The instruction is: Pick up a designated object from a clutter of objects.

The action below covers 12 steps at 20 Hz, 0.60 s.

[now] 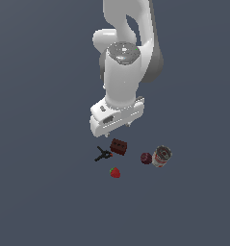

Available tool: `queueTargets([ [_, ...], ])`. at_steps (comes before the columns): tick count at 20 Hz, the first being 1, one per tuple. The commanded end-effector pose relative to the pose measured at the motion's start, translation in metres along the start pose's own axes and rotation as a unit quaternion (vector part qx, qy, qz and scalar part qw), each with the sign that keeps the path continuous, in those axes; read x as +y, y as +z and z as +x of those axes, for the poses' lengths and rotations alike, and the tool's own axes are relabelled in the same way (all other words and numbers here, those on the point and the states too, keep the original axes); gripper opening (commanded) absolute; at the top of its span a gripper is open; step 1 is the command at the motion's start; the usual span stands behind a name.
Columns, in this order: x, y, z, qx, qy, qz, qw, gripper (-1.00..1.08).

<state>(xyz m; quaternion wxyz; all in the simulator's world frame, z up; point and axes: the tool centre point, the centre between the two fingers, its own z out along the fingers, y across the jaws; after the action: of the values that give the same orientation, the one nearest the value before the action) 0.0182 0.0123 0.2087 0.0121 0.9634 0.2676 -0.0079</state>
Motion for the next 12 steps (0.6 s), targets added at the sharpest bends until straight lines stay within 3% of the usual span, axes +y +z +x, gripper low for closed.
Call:
queueTargets([
  [1,-0.001,0.014,0.001,0.001,-0.035,0.000,0.9994,1.00],
  [6,-0.003,0.043,0.001,0.003,-0.102,0.001,0.9947,1.00],
  [12,-0.008,0.076,-0.001,0.006,-0.183,0.003,0.9831,1.00],
])
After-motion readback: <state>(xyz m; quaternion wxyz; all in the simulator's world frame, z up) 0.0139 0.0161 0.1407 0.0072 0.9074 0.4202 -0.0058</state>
